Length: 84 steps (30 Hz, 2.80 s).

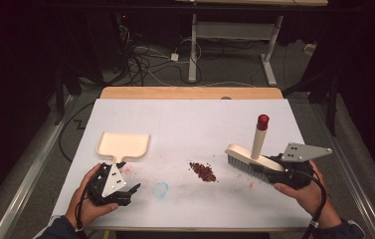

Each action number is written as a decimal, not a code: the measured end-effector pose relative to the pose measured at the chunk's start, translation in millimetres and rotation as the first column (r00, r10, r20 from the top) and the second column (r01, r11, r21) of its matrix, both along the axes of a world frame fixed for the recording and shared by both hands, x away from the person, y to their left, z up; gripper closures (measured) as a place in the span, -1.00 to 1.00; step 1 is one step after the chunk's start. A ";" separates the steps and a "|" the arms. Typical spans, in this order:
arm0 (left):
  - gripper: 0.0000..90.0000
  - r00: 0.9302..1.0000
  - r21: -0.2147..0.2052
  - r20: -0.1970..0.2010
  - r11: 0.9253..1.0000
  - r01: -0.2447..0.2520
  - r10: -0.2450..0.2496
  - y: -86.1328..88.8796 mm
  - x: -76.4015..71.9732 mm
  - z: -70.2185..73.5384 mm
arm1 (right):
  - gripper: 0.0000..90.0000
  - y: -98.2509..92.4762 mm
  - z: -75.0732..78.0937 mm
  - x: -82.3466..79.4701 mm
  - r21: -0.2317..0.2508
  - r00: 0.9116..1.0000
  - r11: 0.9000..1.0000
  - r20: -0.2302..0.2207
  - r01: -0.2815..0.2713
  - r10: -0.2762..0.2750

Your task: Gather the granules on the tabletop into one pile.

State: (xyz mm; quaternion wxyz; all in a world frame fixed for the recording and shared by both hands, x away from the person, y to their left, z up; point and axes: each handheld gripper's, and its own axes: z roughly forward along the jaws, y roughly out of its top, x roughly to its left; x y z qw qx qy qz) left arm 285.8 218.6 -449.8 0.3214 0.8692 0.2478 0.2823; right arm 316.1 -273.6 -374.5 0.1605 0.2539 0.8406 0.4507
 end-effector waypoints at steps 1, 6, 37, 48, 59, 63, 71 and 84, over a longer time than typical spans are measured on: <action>-0.58 1.000 0.002 -0.001 1.000 0.001 -0.001 0.0 0.1 0.1 | 0.50 -1.9 -0.3 -2.6 0.008 1.000 1.000 -0.025 -0.002 0.002; -0.58 1.000 0.006 -0.004 1.000 0.005 -0.005 -0.6 0.4 -0.2 | 0.50 -6.5 -6.5 -10.5 0.006 0.988 1.000 -0.150 -0.030 0.031; -0.58 0.998 0.015 -0.057 1.000 0.025 -0.024 -6.6 3.9 -7.9 | -0.03 -28.6 -52.2 130.8 -0.176 0.909 0.983 -0.400 0.050 -0.117; -0.58 0.998 0.017 -0.062 1.000 0.027 -0.025 -8.5 4.8 -8.7 | 0.44 -35.1 -59.5 142.1 -0.256 0.894 0.905 -0.213 0.339 -0.395; -0.58 0.998 0.022 -0.064 0.999 0.031 -0.030 -7.8 5.4 -8.9 | 0.39 -16.8 -78.8 147.9 -0.332 0.876 0.860 -0.159 0.388 -0.456; -0.58 0.998 0.021 -0.057 0.999 0.030 -0.029 -7.6 4.7 -8.1 | 0.28 -19.0 -76.4 145.5 -0.314 0.868 0.857 -0.156 0.408 -0.471; -0.58 0.999 0.015 -0.040 1.000 0.024 -0.024 -6.9 3.0 -6.1 | -0.05 -20.1 -52.8 128.4 -0.133 0.898 0.895 -0.060 0.426 -0.436; -0.58 1.000 0.007 -0.022 1.000 0.015 -0.015 -5.4 1.9 -3.5 | -0.45 -0.9 -18.5 66.3 0.104 0.926 0.936 0.145 0.336 -0.348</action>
